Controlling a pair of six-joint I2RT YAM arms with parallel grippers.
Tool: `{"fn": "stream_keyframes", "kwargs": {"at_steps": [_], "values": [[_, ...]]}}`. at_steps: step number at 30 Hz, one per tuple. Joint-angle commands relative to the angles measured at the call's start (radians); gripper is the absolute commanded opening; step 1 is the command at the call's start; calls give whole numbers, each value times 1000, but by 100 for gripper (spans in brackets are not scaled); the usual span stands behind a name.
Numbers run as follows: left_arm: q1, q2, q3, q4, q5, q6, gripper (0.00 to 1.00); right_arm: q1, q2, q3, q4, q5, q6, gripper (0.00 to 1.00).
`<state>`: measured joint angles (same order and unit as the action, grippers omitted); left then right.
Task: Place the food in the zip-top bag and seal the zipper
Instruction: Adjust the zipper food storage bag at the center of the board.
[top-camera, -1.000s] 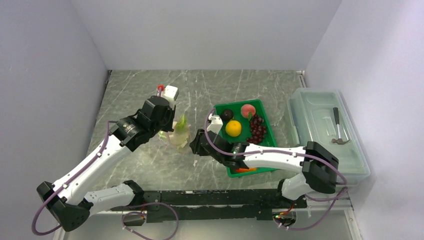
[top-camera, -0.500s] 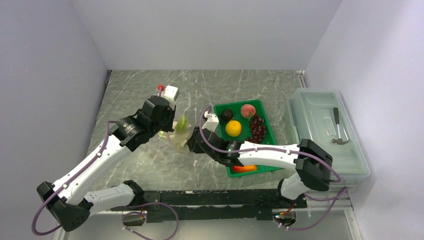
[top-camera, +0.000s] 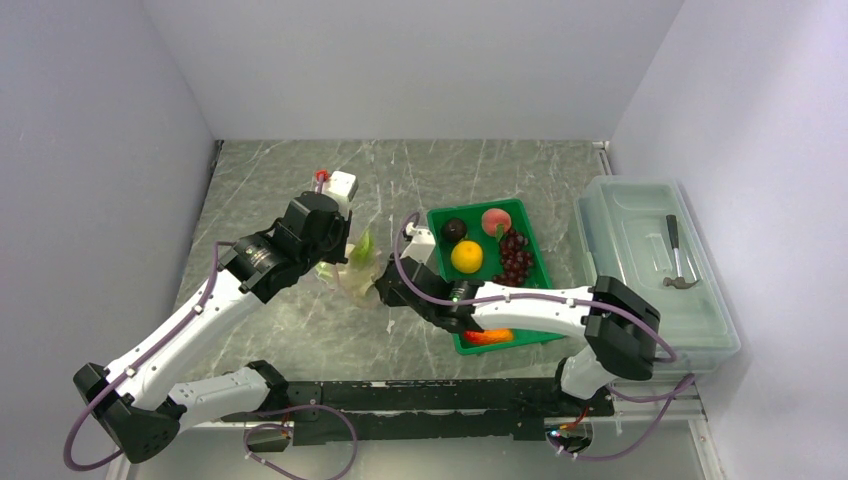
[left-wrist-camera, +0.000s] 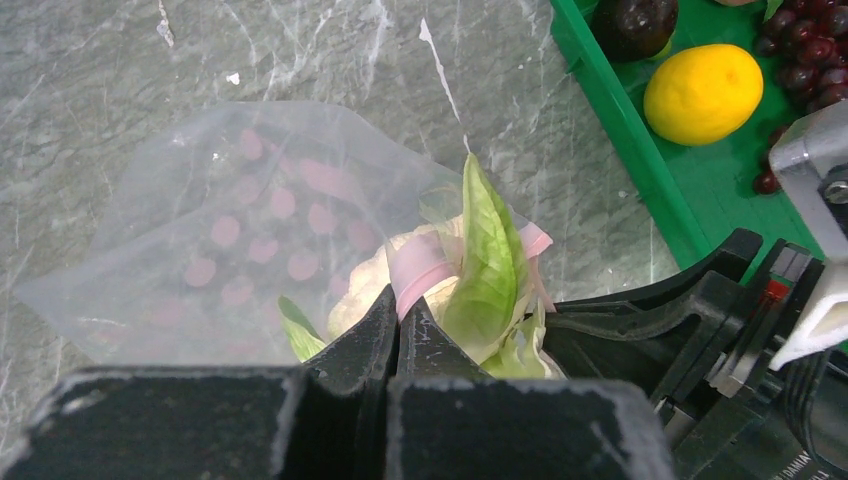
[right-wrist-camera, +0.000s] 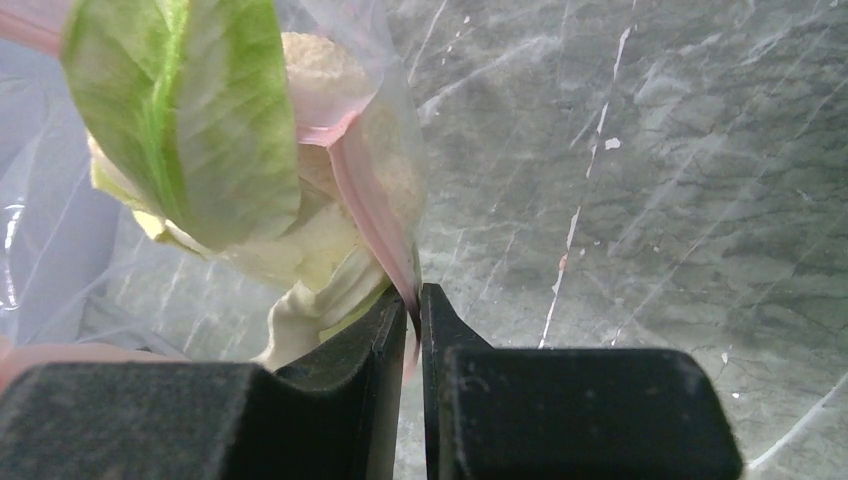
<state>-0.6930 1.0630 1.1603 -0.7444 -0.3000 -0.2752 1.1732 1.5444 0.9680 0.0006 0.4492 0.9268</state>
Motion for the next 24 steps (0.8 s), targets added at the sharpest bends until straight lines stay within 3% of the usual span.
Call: {"fn": "stream_keyframes", "kwargs": {"at_steps": [1,2,4,17,24], "values": [[5,-16,6,46,15,-10,0,2,23,42,12,32,-1,14],[4,-17,6,48,16,-10,0,1,27,44,11,32,-4,13],[6,-17,6,47,15,-10,0,1,32,49,5,43,-5,0],[7,-11,9,39,0,-4,0,1,-170,84,-124,178,-179,0],[6,-7,56,34,42,-11,0,1,-239,227,-248,240,-347,0]]}}
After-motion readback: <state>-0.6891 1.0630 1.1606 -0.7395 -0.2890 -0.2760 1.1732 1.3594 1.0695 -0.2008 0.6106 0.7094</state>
